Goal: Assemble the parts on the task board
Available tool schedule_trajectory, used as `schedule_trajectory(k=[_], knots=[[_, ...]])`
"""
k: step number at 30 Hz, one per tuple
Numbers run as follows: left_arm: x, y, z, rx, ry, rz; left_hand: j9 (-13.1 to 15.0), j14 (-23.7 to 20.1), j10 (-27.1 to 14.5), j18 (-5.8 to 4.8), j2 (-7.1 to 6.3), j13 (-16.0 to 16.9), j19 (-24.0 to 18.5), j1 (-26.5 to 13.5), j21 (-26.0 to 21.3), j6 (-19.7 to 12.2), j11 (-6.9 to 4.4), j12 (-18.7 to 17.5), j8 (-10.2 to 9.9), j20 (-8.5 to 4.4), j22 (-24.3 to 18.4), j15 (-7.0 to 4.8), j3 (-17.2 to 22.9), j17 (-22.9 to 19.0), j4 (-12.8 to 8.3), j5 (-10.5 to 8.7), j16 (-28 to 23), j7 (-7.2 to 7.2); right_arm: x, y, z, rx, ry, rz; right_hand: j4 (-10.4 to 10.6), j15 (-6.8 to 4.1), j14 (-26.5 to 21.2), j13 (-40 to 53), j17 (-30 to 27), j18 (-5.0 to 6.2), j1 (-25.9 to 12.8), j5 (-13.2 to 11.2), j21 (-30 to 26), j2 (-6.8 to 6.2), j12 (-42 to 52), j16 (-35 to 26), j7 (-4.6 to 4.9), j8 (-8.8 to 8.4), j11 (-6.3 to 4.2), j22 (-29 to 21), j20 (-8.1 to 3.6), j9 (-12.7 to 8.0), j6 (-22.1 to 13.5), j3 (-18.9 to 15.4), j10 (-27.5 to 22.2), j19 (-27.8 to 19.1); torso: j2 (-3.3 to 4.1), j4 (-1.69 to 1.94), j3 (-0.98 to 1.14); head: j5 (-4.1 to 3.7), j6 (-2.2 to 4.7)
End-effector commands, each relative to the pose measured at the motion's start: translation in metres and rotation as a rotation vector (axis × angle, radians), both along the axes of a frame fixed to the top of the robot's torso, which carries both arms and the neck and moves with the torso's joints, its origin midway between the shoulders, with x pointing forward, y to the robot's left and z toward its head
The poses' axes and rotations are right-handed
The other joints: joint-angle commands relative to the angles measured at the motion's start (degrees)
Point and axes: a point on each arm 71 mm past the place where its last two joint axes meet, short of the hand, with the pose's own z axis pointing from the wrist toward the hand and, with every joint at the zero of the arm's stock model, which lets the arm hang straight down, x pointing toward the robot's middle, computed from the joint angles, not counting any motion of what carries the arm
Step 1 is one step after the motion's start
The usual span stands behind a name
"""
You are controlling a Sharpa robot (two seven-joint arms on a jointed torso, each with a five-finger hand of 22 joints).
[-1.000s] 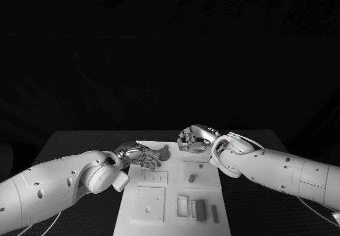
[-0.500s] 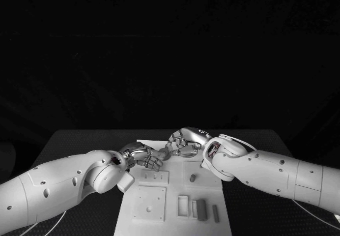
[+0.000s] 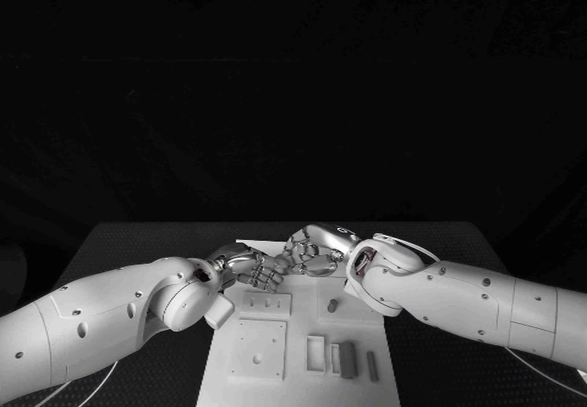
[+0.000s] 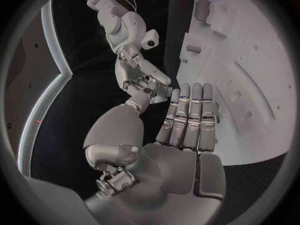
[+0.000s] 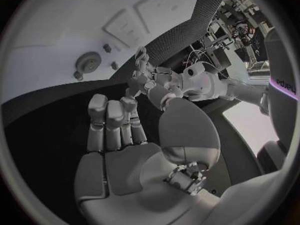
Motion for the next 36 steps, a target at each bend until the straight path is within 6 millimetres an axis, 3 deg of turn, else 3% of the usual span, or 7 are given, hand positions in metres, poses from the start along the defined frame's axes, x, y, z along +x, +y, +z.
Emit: schedule_trajectory(k=[1,27,31,36], knots=[[0.000,-0.003,0.002,-0.024,-0.001,0.001,-0.05,0.45,-0.34,1.05,0.22,0.06,0.18,-0.43,0.14,-0.46,-0.01,-0.28,-0.38,-0.12,0.06,0.14,0.23,0.08,0.05,0.22,-0.34,-0.03,-0.002,0.004,-0.001,-0.016,0.010,0.022,0.25,-0.31,0.08,-0.07,-0.09,2.50,-0.21,0.12,0.21,-0.22,0.11,0.19,1.61,0.38,-0.20,0.70,-0.30,2.29,2.55,0.06,0.23,0.11,-0.01,-0.02,-0.02,-0.10,0.00],[0.000,-0.008,0.001,-0.024,0.012,-0.003,-0.04,0.60,-0.20,0.97,1.00,0.39,0.02,-0.32,0.04,-0.18,-0.10,-0.22,-0.42,-0.16,0.34,0.08,0.44,0.45,-0.17,0.22,-0.44,-0.14,-0.005,0.017,-0.009,-0.015,0.030,0.052,0.43,-0.31,0.08,-0.10,-0.14,2.50,-0.53,0.12,0.14,-0.27,0.08,0.13,1.62,0.28,-0.20,0.65,-0.29,2.33,2.53,0.04,0.24,0.13,0.01,0.02,-0.04,-0.28,-0.34],[0.000,-0.008,0.001,-0.025,0.010,0.000,-0.04,0.60,-0.18,0.94,1.30,0.46,0.00,-0.42,0.02,-0.13,-0.11,-0.22,-0.43,-0.16,0.40,0.08,0.46,0.53,-0.12,0.22,-0.49,-0.20,-0.005,0.016,-0.011,-0.018,0.036,0.052,0.44,-0.31,0.08,-0.10,-0.14,2.50,-0.55,0.12,0.14,-0.27,0.07,0.12,1.61,0.27,-0.20,0.65,-0.29,2.33,2.53,0.05,0.24,0.13,0.00,0.00,-0.04,-0.30,-0.41],[0.001,-0.007,0.001,-0.023,0.012,0.001,0.00,0.62,-0.03,0.90,2.78,0.70,-0.07,-0.57,-0.06,0.17,-0.20,-0.16,-0.41,-0.19,0.60,0.07,0.70,0.76,0.04,0.22,-0.65,-0.39,-0.005,0.016,-0.012,-0.019,0.038,0.050,0.45,-0.31,0.08,-0.10,-0.15,2.50,-0.58,0.12,0.13,-0.27,0.07,0.12,1.61,0.26,-0.20,0.64,-0.29,2.34,2.54,0.05,0.24,0.14,-0.02,0.03,-0.04,-0.34,-0.48]])
